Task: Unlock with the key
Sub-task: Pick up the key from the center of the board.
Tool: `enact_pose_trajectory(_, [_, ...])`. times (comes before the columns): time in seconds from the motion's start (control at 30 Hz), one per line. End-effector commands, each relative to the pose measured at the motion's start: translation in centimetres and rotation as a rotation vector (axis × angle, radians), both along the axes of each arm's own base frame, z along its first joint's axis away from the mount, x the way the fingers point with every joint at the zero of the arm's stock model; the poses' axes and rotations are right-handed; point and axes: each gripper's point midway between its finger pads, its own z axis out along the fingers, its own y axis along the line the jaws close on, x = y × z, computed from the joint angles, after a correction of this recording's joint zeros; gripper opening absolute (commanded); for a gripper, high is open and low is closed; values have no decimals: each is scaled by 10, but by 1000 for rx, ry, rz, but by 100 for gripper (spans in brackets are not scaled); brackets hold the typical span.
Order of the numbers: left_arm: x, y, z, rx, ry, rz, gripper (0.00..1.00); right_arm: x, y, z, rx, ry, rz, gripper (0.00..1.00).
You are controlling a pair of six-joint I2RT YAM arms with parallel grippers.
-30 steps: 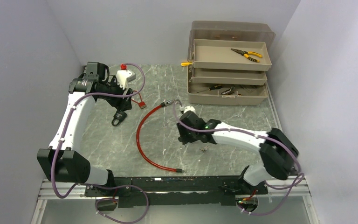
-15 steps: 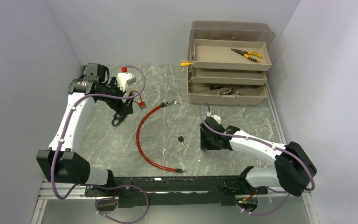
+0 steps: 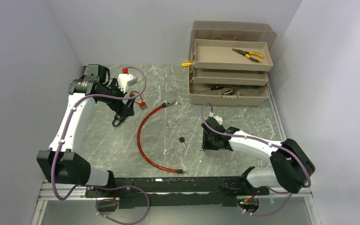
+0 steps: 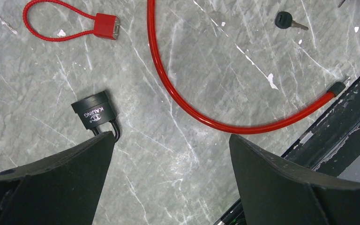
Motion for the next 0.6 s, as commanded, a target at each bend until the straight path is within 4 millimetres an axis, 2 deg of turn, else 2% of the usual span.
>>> enact_pose_trajectory(0.0, [2, -2, 18, -28, -46, 7, 99, 1, 4, -6, 17, 10, -3, 27])
enact_pose_trajectory(0.1, [10, 3, 34, -14, -109, 50, 99, 5, 6, -1, 24, -14, 4, 15])
enact_pose_trajectory(0.17, [11, 0, 44, -43, -136, 61, 99, 8, 9, 5, 32, -31, 18, 10])
enact_pose_trajectory(0.33, [11, -8, 51, -99, -111, 74, 100, 20, 13, 28, 35, -99, 60, 0])
enact_pose_trajectory(0.43, [17, -1, 62, -69, -146, 104, 99, 29, 21, 52, 70, -169, 102, 0])
enact_pose_trajectory(0.57, [17, -1, 92, -73, -281, 69, 100, 39, 28, 87, 95, -262, 168, 0])
